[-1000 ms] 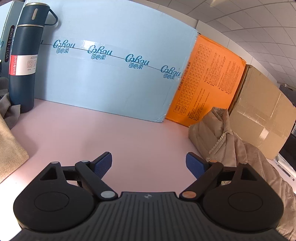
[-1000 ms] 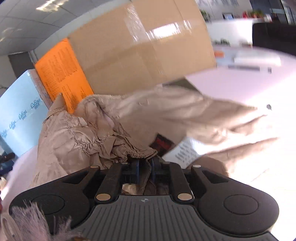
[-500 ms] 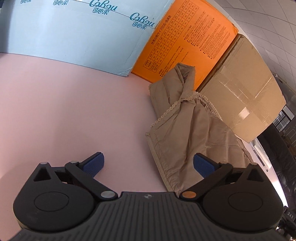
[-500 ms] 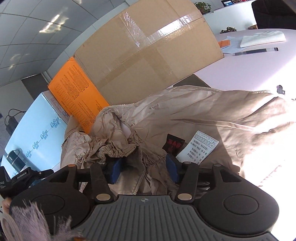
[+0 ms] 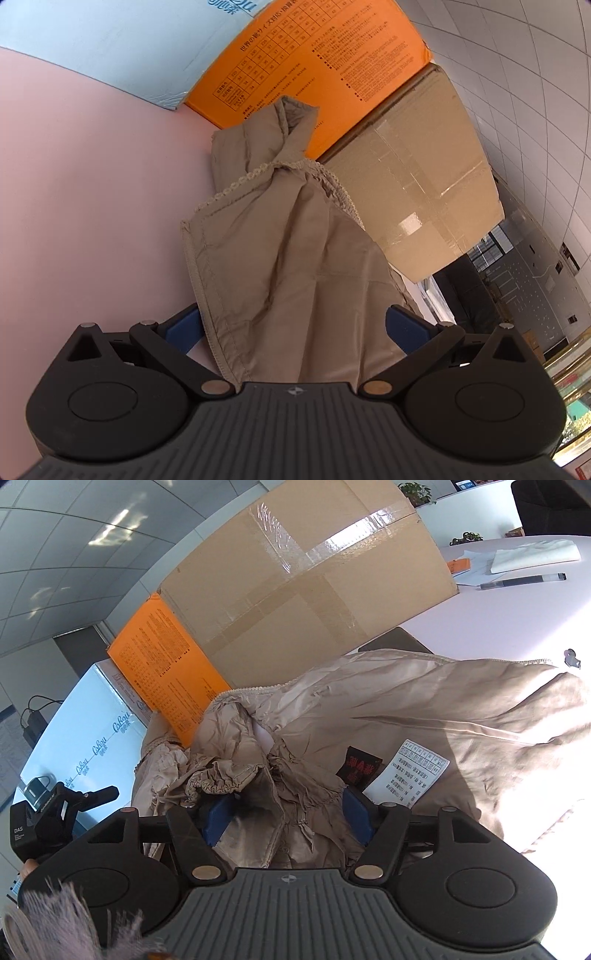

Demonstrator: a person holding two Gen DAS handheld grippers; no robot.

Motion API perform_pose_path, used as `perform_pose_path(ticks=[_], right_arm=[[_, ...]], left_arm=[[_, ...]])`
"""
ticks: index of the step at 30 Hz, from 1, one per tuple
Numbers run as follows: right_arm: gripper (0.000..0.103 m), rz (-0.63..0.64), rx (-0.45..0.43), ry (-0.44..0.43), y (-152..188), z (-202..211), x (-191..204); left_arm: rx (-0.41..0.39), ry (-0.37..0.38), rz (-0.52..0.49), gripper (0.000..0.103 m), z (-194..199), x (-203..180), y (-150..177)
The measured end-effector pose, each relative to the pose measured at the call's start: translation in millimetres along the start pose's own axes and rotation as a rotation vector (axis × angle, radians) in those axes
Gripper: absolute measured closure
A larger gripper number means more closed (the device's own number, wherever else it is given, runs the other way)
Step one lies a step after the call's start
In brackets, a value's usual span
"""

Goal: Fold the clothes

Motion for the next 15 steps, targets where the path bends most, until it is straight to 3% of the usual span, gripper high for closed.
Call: perform_pose_path(ticks=[1,2,3,5,7,8,11,15], right_arm=[[0.04,-0.002,-0.001,-0.001,-0.1,0.3,-0.2],[0.04,-0.003,-0.001,-0.002,-0.3,0.5,-0.3],[0.04,-0.001,-0.002,-0.002,-0.3,0.7,-0.1],[0.042,0.004,-0.004,-0.001,-0.3,1.2,0.6],[0.048,0.009,-0.006,-0.002,-0.2,1.6,1.2],[0.059,0.014,-0.006,-0.006,-0.1,1.8,2.0],[0.075,0.043,-0.011,-0.019,0.2,3.0,6.9],[0.083,0.095,-0.018,-0.041,0.6,4.6,15.6]], left_arm=[[0.004,-0.016,-0.019,0.024,1.1,-2.6,4.3],[0.003,-0.044,-0.035,0.05,2.1,-4.4,8.1],[-0.007,-0.05,-0.047,0.071,4.2,-6.0,10.5],[-0.031,-0.043,-0.07,0.091,9.4,-9.1,14.1],[-0.084,-0.043,-0.086,0.092,18.7,-12.1,14.4],[-0.109,-0.036,-0.083,0.092,23.6,-12.1,13.3],[-0.164,-0.007,-0.052,0.092,35.8,-7.7,6.8],[-0.196,0.038,0.01,0.092,45.1,4.7,-3.1]])
Point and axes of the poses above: each gripper's, at about its wrist camera, not at the fingertips, and z roughly against the way its jaws point, x to its left, y to its underside, the point moved 2 cm from there along -z, roughly the way its jaws point, and after that the axes turned 9 degrees about z, right-handed, at the moved point
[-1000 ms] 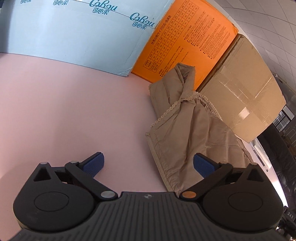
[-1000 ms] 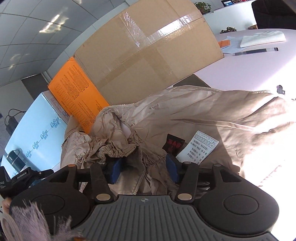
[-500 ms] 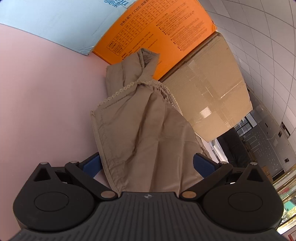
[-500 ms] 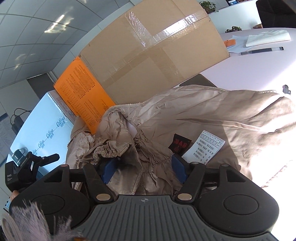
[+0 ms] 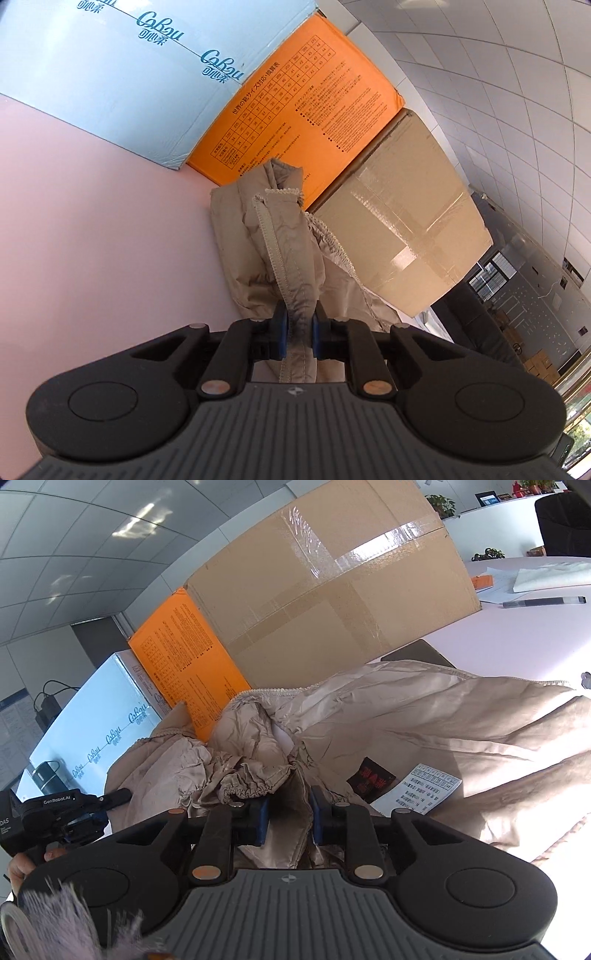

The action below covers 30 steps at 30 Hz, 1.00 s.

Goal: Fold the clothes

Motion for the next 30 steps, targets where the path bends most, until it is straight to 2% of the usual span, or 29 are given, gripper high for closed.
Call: perform_pose_path(ticks=[5,8,10,14,18,21,26,30], right_arm=[[0.085,0.129,0.048,0.002,-2.4,-5.3,22.3],[0.085,0.332,0.117,-0.016,0.4,-11.6,58.8],[0.085,0.488,0.159,-0.035,7.4,-11.5,89.7],[0.085,0.755,0.249,-0.151,33.1,-5.0,152.6],[0.079,0.896,0.307,-0.261,57.7,1.1,191.8],[0.071,0.899,0.317,-0.269,61.1,-1.4,194.8],[0.055,0.715,0.308,-0.281,57.7,-7.9,165.3],[0.053,0.601,0.307,-0.299,52.8,-12.7,146.0]], left_arm=[[-0.023,0.03,0.044,0.092,7.6,8.9,-13.1],[-0.04,0.039,0.071,0.092,12.2,13.2,-21.4],[-0.065,0.018,0.078,0.092,16.0,15.6,-27.3],[-0.102,-0.005,0.113,0.092,23.0,26.1,-37.9],[-0.124,-0.047,0.154,0.092,26.1,37.8,-46.6],[-0.137,-0.097,0.173,0.092,29.3,43.7,-51.2],[-0.148,-0.129,0.112,0.092,41.9,39.3,-52.3],[-0.128,-0.144,0.066,0.088,55.7,38.2,-45.8]])
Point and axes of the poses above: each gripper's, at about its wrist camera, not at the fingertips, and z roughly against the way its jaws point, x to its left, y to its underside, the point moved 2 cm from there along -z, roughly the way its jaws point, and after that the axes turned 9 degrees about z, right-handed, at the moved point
